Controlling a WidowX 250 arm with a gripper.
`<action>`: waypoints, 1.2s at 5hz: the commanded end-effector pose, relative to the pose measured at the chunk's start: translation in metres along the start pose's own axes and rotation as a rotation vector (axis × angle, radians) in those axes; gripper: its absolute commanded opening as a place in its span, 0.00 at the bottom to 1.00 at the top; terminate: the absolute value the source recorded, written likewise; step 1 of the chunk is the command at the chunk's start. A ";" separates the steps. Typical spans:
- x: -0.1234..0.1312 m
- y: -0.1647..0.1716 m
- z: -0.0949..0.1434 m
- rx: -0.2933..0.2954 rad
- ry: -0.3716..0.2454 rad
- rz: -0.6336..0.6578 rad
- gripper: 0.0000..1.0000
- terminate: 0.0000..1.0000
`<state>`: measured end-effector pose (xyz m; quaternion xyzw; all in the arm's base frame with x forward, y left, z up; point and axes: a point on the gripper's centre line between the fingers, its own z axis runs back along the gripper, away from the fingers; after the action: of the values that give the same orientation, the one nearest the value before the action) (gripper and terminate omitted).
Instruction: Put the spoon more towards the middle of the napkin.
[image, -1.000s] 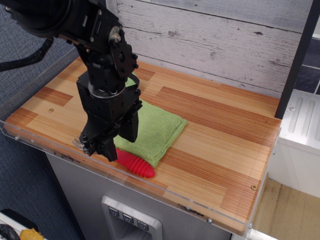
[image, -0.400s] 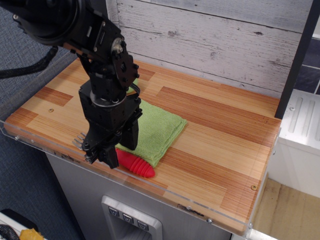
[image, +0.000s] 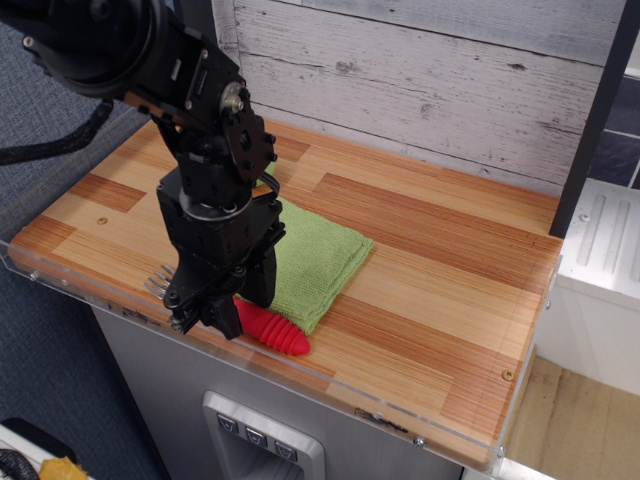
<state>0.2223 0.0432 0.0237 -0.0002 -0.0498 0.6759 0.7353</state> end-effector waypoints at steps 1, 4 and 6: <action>-0.006 -0.004 -0.005 0.010 -0.020 0.002 1.00 0.00; -0.007 -0.001 -0.011 0.029 -0.025 0.005 1.00 0.00; -0.005 -0.004 0.003 0.006 -0.001 -0.014 0.00 0.00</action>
<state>0.2229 0.0424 0.0171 0.0114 -0.0296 0.6712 0.7406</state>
